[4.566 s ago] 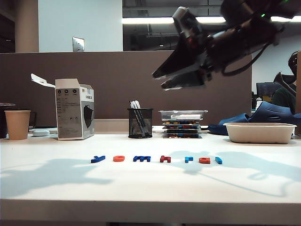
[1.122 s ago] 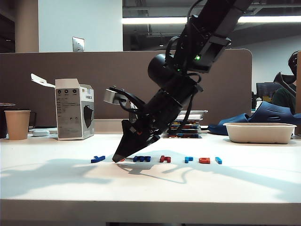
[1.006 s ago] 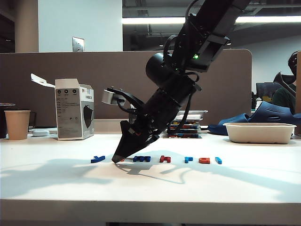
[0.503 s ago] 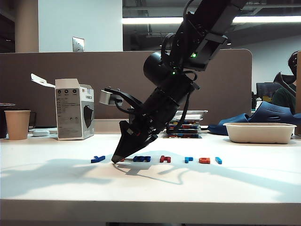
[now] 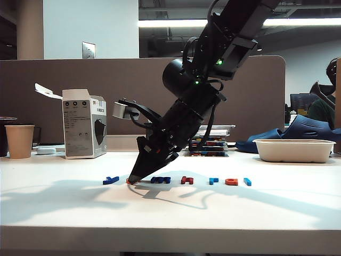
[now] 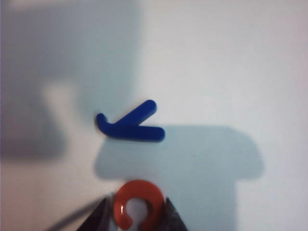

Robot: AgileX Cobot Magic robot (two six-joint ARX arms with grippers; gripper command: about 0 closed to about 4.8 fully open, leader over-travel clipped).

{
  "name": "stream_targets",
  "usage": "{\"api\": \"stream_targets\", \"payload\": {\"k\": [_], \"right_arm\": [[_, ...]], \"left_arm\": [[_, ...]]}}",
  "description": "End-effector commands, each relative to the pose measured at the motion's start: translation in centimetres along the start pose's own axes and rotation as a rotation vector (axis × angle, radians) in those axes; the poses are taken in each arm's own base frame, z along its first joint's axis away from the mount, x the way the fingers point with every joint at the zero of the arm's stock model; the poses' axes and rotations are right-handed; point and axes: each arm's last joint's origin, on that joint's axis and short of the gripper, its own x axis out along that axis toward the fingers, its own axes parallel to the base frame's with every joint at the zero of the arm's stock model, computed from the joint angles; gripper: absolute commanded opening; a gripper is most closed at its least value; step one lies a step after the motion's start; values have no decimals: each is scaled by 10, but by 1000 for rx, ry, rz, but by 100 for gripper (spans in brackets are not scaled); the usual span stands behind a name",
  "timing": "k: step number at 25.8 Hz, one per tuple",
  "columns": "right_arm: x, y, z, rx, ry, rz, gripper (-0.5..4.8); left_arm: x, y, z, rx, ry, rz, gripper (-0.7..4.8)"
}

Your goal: Select the appropriate letters from the row of letter magnets placed on the table to arrange into the word "car".

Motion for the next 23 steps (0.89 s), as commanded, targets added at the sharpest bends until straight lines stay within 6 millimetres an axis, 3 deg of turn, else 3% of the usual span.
{"api": "stream_targets", "payload": {"k": [1, 19, 23], "right_arm": [[6, 5, -11, 35, 83, 21, 143], [-4, 9, -2, 26, 71, 27, 152], [-4, 9, -1, 22, 66, 25, 218]], "left_arm": [[-2, -1, 2, 3, -15, -5, -6], [-2, -1, 2, 3, -15, -5, -6], [-2, -1, 2, 3, -15, -5, -6]]}}
